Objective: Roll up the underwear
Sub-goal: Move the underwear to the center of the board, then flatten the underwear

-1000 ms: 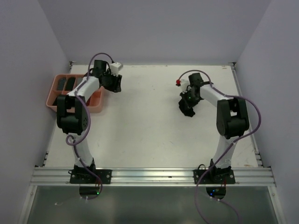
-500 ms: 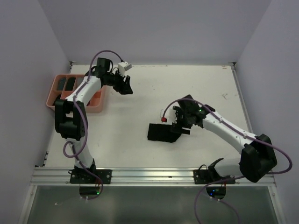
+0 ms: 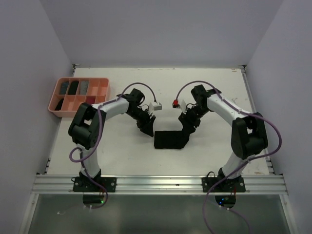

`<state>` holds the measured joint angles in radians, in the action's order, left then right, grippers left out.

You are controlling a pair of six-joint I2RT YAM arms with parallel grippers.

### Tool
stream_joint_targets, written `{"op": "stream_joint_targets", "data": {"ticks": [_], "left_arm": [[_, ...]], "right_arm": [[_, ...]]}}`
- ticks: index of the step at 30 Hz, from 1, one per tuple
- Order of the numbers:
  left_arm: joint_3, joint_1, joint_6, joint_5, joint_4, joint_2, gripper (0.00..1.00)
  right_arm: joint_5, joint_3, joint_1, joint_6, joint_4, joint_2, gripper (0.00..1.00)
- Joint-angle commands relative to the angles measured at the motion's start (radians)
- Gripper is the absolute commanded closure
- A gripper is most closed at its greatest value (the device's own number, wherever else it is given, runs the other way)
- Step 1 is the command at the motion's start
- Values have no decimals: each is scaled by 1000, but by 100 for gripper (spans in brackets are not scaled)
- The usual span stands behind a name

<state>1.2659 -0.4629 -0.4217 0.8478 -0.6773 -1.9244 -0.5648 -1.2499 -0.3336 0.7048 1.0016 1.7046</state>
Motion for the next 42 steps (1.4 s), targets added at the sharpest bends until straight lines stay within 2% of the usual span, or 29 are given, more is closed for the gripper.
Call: {"op": "stream_joint_targets", "data": {"ticks": [1,6,7,12,14,15,18,24,27,29,30,32,33,34,35,36,37,38,40,42], "left_arm": [[-28,-28,-22,53,18,24,46],[-51,-68,1,71,56,27,52],[-53,-69,18,71,67,27,55],[-28,-74,90,128,114,-7,61],[-10,-75,98,132,120,-7,71],[-11,-74,121,125,151,1,86],[9,-66,146,76,197,53,100],[188,4,126,-39,202,117,100],[239,32,56,-59,176,165,100],[256,29,-15,-58,125,209,100],[247,14,-96,-59,63,223,100],[160,-9,-179,-64,-2,277,100],[100,-43,-256,-59,-43,300,100],[-18,-63,-306,-65,-66,341,100],[-93,-127,-359,-100,-92,364,95],[-162,-170,-415,-142,-82,389,67],[-300,-216,-434,-226,-62,444,58],[-357,-291,-440,-265,5,477,50],[-439,-313,-422,-320,80,571,47],[-465,-304,-404,-349,119,596,48]], "right_arm": [[-162,-65,1,-19,118,39,48],[-175,-46,2,-62,72,52,57],[-176,-43,4,-64,66,50,65],[-178,-59,5,-87,42,59,84],[-179,-74,10,-87,46,66,95],[-182,-78,11,-88,48,66,100],[-187,-123,39,-100,48,64,100],[-225,-420,136,-162,49,96,100],[-283,-523,139,-134,112,92,100],[-308,-523,134,-65,200,70,100],[-307,-482,131,-24,242,60,100],[-274,-404,111,135,357,11,100],[-259,-299,85,207,403,-14,89],[-189,-239,67,316,435,-60,72],[-144,-176,52,337,434,-88,54],[-104,-70,42,350,421,-112,38],[-68,-36,44,369,402,-150,36],[-46,-11,45,372,391,-166,35],[-30,0,64,343,356,-184,35],[-46,-49,91,293,339,-174,38]]}}
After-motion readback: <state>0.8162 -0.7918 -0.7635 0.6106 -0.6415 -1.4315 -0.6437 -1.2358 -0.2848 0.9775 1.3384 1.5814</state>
